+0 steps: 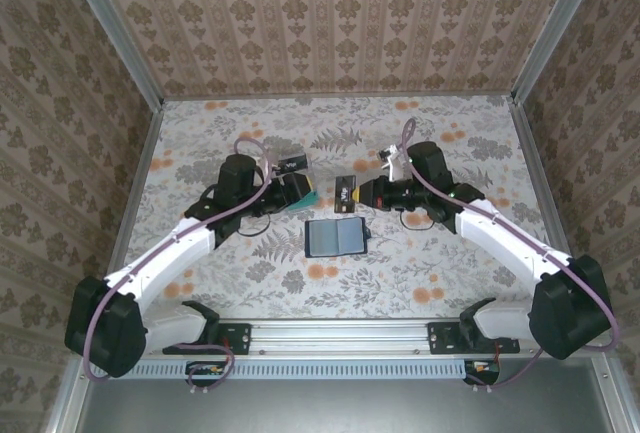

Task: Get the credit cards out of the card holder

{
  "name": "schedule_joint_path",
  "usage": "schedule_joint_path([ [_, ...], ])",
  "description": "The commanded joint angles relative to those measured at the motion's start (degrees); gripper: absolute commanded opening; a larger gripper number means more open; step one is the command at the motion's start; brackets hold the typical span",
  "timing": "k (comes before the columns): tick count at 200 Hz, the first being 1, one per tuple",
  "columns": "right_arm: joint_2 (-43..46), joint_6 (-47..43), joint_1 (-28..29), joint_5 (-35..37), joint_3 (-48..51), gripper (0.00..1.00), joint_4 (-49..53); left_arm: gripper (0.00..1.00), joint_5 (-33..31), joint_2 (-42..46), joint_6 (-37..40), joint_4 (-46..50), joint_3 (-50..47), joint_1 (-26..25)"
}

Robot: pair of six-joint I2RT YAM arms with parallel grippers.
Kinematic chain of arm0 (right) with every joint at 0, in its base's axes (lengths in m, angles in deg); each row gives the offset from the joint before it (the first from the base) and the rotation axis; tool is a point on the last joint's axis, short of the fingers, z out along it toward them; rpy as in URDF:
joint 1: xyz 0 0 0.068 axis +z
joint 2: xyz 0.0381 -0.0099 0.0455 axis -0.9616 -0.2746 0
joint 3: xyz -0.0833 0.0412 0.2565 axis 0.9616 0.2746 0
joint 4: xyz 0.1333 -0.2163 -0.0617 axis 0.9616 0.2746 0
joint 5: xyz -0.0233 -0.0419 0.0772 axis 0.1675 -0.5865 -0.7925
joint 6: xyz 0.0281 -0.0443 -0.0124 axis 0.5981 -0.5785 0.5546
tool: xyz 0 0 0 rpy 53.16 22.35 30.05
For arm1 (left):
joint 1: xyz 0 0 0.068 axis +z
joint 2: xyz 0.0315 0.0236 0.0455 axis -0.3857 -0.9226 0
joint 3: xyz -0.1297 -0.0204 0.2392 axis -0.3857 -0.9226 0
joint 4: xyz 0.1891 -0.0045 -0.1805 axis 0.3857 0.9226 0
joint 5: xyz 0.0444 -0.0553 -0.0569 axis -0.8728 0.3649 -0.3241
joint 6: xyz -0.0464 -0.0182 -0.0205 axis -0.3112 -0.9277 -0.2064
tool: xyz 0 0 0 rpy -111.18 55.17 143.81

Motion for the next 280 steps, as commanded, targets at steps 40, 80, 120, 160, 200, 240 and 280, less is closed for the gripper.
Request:
schedule_joint_path([
  [40,-1.65,3.79,-0.73,-12.13,-3.23,0.00,-12.34,0.48,12.00,-0.86,-5.58,-12.02,0.29,0.57],
  [80,-2.02,5.40,-0.72,-13.24,-2.21,0.00,-14.97,0.39,13.46,-1.18,-6.36,-14.46,-0.03,0.57],
  [120,-3.14,6.12,-0.73,-14.13,-2.22,0.00,-16.03,0.32,14.27,-1.36,-6.34,-15.36,0.19,0.48],
  [160,-4.19,6.29,-0.73,-14.25,-2.47,0.00,-16.43,0.26,15.12,-1.44,-6.10,-16.11,1.19,0.22],
  [200,-4.92,5.98,-0.83,-14.08,-2.58,0.03,-16.15,0.06,15.25,-0.75,-4.97,-15.07,2.20,-0.13],
  [240,-4.84,3.25,-1.88,-12.94,-2.73,0.71,-11.90,0.00,13.72,0.78,1.49,-5.65,5.13,0.17],
  [280,-3.24,0.00,-3.11,-9.54,-3.33,1.00,-6.32,0.00,5.73,0.54,19.50,16.82,13.04,0.57],
])
